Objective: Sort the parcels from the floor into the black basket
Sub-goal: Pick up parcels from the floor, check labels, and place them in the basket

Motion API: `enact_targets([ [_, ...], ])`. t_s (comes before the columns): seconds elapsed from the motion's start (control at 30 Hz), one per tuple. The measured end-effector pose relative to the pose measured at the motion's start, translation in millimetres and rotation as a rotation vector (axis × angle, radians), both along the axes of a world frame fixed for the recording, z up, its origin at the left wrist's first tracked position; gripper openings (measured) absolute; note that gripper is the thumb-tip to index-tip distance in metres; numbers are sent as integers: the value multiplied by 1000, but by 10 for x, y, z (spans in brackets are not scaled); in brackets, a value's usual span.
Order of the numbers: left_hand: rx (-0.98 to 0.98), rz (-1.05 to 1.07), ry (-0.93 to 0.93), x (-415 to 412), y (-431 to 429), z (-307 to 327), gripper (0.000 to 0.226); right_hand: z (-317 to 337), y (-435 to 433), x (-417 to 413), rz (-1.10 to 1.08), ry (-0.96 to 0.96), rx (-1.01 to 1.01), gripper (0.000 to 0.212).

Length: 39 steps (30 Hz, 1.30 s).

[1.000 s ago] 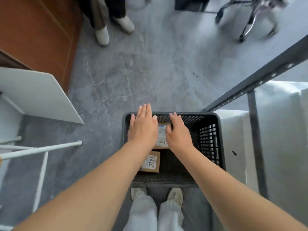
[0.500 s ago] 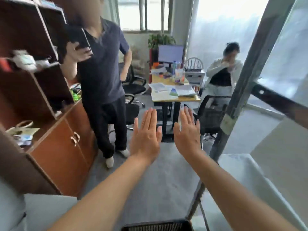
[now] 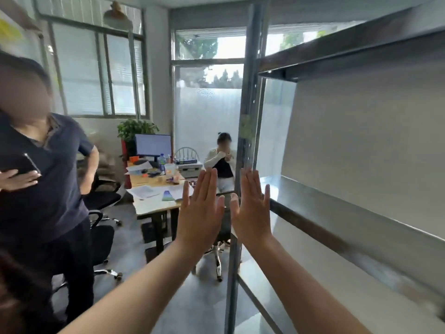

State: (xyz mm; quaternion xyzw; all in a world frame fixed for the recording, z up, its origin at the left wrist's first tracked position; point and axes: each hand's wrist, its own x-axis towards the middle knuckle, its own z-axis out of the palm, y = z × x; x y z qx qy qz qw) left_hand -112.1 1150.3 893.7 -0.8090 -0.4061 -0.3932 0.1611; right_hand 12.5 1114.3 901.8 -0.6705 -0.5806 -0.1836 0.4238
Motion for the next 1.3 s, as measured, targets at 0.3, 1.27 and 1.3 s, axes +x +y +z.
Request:
enact_targets([
  [0.3, 31, -348, -15, 831, -986, 206, 62, 47, -1326, 478, -463, -62, 75, 59],
  [1.27, 0, -1620, 192, 1622, -9146, -401, 61, -430, -10302, -317, -1888, 74, -106, 63],
  [1.3, 8, -1665, 206, 1539, -9366, -465, 61, -497, -10514, -479, -1929, 92, -120, 63],
])
